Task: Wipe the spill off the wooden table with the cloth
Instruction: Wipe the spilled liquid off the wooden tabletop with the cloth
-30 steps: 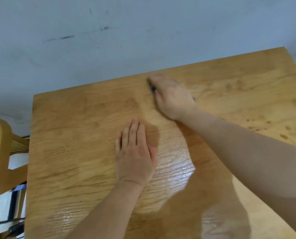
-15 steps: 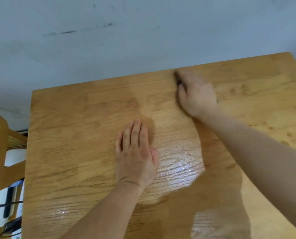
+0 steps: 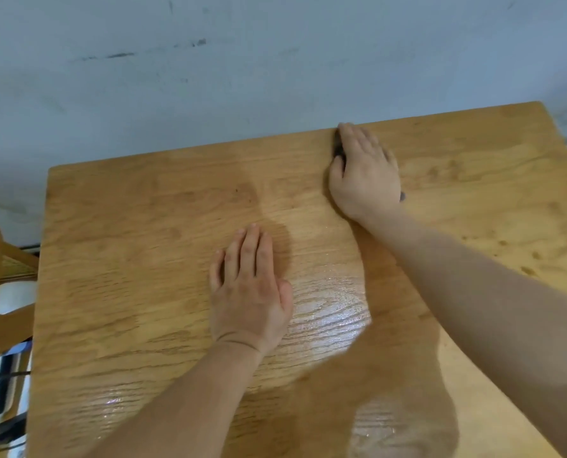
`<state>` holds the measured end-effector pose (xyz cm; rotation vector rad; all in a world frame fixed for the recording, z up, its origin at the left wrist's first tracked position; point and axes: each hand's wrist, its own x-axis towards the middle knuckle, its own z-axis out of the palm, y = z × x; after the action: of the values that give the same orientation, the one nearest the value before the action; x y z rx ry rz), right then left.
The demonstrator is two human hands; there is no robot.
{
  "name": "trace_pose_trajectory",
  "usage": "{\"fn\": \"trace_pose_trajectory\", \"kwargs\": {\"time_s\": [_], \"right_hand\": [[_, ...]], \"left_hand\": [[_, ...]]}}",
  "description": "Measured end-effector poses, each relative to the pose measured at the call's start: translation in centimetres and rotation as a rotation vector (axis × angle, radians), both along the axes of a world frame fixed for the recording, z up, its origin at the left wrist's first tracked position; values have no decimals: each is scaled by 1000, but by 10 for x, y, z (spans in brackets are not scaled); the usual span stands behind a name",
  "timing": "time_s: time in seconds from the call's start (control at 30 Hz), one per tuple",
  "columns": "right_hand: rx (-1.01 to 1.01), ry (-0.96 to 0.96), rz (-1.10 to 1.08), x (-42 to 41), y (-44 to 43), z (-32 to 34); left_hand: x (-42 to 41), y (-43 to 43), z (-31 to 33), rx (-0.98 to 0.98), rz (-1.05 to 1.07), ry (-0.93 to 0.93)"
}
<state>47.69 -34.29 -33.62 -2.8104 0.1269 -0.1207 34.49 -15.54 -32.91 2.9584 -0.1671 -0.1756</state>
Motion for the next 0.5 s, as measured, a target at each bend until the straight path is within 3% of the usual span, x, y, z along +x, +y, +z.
{"fn": "trace_pose_trajectory", "kwargs": {"time_s": [0.17,0.37,0.5], "right_hand": [[7,44,-165,20,8,-2],[-11,42,199,-141,59,3],[-4,42,358,-140,31,3]], "left_hand": [[-2,0,1,4,-13,22],[-2,2,-2,-10,-18,17],[0,1,-1,-5,-21,16]]}}
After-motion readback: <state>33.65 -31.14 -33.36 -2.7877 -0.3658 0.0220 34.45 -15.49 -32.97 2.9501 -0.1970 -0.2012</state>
